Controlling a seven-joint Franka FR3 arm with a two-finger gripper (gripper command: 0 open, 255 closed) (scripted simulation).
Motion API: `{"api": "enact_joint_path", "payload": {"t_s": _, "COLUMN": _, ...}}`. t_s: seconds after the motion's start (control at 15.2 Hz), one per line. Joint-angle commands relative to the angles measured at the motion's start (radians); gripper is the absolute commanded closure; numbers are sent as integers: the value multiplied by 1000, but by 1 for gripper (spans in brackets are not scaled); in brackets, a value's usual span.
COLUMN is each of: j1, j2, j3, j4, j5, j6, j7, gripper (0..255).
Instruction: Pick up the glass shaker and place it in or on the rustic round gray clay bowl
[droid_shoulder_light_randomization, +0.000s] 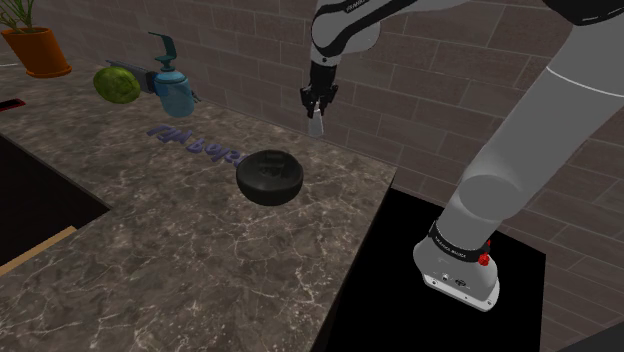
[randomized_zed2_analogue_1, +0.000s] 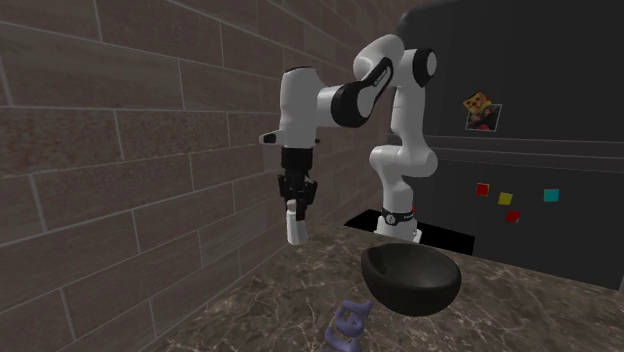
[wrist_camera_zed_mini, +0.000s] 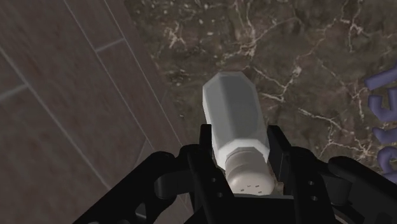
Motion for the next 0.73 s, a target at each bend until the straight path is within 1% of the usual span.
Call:
{"api": "enact_joint_path", "payload": {"t_s": 0.0, "j1": 0, "j2": -13, "j3": 0, "j4": 13, "j5": -2, "j6": -27, "j7": 2, "gripper": 255}}
{"api": "enact_joint_path", "payload": {"t_s": 0.66, "j1": -1, "j2": -55, "j3": 1, "j4": 107, "j5": -7, "j6": -162, "j7": 9, "gripper": 255}}
